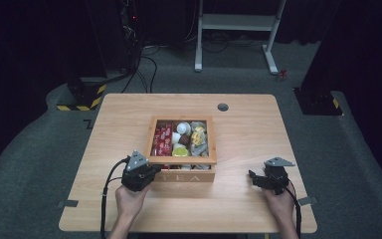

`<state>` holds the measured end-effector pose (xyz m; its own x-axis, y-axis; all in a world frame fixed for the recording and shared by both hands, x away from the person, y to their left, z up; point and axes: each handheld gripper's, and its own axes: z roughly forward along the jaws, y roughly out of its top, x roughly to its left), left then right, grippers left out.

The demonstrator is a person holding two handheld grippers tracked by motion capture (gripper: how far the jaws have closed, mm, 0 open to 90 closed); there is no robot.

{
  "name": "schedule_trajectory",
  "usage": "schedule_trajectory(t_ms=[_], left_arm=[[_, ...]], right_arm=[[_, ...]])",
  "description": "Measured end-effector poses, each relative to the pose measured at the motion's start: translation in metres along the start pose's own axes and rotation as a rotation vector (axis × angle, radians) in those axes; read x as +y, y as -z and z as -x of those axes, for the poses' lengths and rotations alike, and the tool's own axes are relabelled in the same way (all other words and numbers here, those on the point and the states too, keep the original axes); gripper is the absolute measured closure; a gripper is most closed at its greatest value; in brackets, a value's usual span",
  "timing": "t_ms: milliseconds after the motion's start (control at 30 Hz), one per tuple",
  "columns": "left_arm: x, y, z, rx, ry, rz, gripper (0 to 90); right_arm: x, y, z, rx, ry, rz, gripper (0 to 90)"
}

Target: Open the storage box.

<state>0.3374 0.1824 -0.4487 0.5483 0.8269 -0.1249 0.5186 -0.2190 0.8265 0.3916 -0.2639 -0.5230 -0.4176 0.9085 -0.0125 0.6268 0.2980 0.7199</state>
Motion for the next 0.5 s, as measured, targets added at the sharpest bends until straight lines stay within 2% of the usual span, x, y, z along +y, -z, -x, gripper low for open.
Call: schedule_trajectory(t_ms=[67,167,233,333,500], left_arm=[[0.000,0.000,-0.001,-0.004,0.007,0.002,90.0],[0.004,0.000,-0.002,-0.002,-0.008,-0.004,90.0],[0.007,0.002,-0.001,-0.003,0.005,0.008,90.0],[0.011,0.004,-0.002,-0.003,-0.006,0.017,90.0],[0.017,0.005,-0.004,-0.010,0.000,0.022,90.0]], right_arm=[[0.000,0.000,0.000,-0.002,-0.004,0.001,26.9],[0.000,0.000,0.000,-0.004,-0.008,0.000,27.1],[0.000,0.000,0.000,-0.004,-0.004,0.001,27.1],[0.000,0.000,0.000,-0.004,-0.006,0.002,27.1],[0.000,0.000,0.000,-0.004,-0.006,0.000,27.1]])
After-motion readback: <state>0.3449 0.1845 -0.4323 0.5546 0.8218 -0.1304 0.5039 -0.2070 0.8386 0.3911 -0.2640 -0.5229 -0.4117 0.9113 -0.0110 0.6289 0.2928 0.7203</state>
